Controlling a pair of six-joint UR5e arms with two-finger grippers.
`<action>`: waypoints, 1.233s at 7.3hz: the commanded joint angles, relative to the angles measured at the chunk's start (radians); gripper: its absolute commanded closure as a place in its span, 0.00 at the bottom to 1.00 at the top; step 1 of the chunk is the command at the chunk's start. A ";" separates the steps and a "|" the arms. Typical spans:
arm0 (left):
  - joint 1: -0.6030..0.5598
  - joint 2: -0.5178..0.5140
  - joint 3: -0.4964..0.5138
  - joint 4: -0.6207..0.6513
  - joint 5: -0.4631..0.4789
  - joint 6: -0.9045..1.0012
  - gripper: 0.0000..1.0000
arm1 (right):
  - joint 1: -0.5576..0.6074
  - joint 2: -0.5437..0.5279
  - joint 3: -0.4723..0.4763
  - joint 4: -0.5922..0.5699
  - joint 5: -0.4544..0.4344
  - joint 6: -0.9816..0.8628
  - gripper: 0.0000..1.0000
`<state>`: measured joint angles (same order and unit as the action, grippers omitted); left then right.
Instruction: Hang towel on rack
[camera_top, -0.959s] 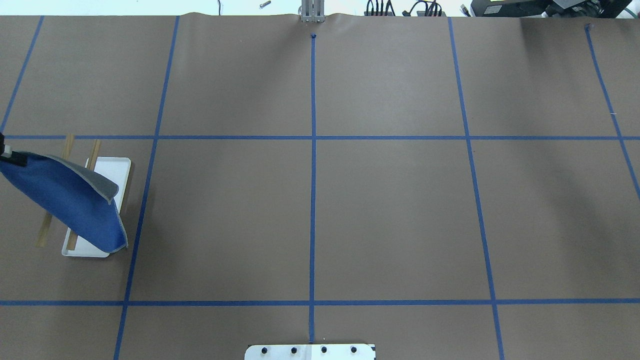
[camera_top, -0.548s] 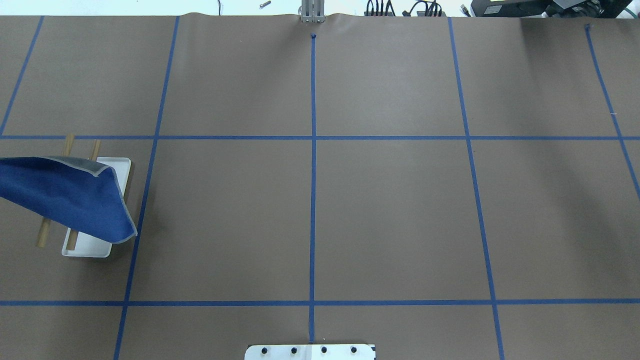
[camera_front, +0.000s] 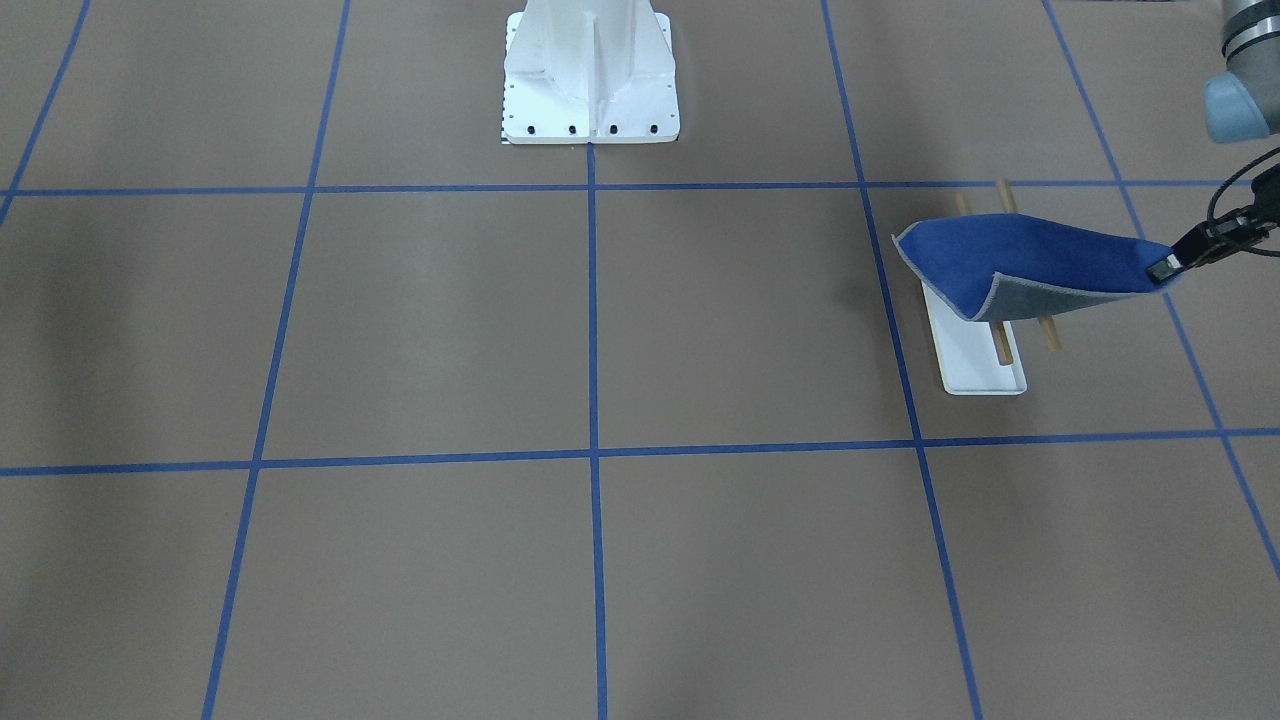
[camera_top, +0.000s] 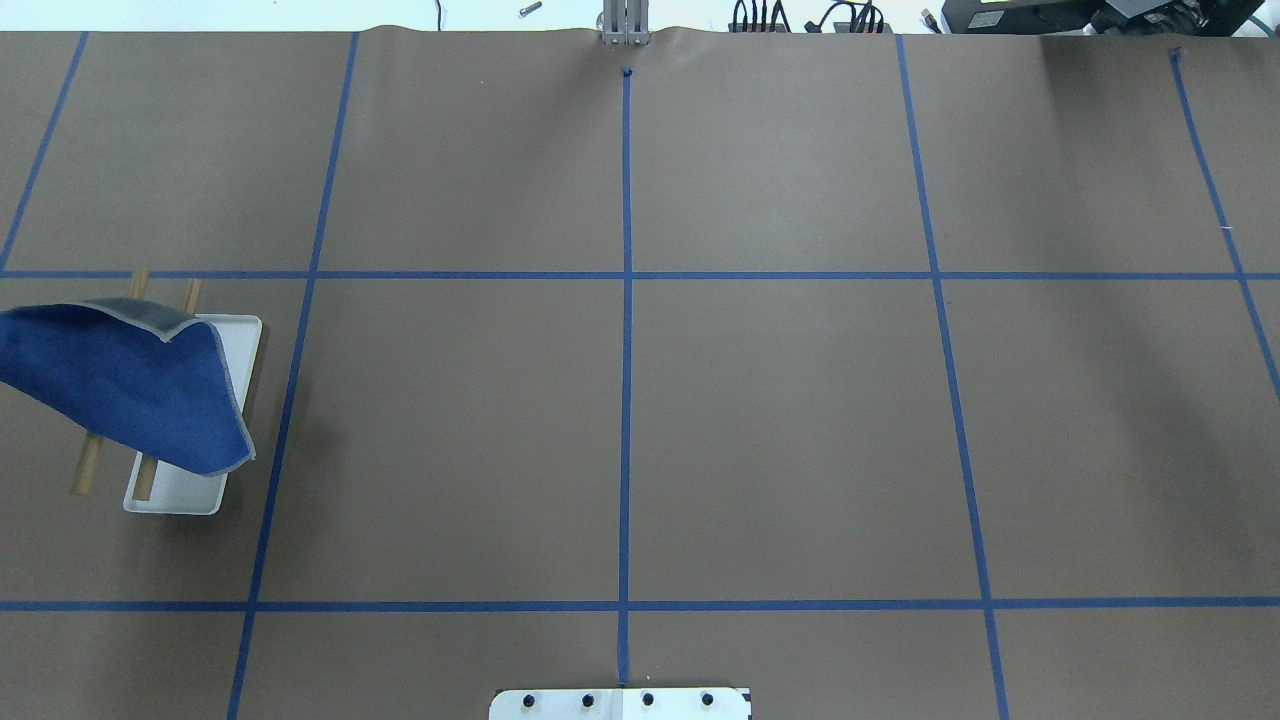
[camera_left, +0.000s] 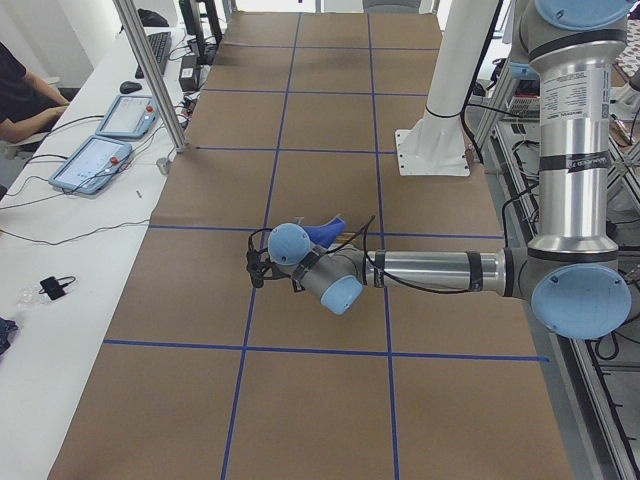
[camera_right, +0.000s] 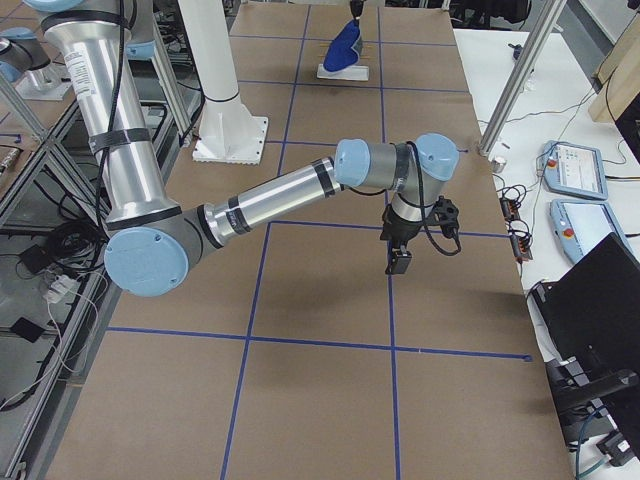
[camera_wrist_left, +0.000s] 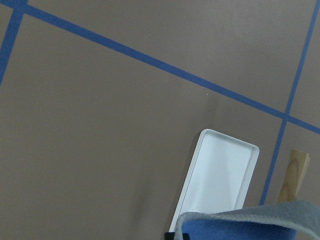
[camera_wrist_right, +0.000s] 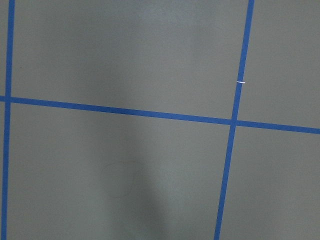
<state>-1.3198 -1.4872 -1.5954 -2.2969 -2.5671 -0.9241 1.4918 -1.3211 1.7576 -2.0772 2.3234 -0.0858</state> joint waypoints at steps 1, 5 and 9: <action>-0.001 0.008 0.012 -0.079 0.038 0.033 0.02 | 0.001 -0.013 -0.001 0.020 0.002 0.000 0.00; -0.035 0.040 0.017 -0.021 0.048 0.242 0.02 | 0.002 -0.176 -0.001 0.247 -0.001 0.000 0.00; -0.215 -0.040 -0.071 0.558 0.365 0.986 0.02 | 0.008 -0.201 -0.052 0.289 -0.006 0.009 0.00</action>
<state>-1.4830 -1.4754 -1.6160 -1.9676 -2.3451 -0.1411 1.4959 -1.5192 1.7119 -1.7853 2.3183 -0.0775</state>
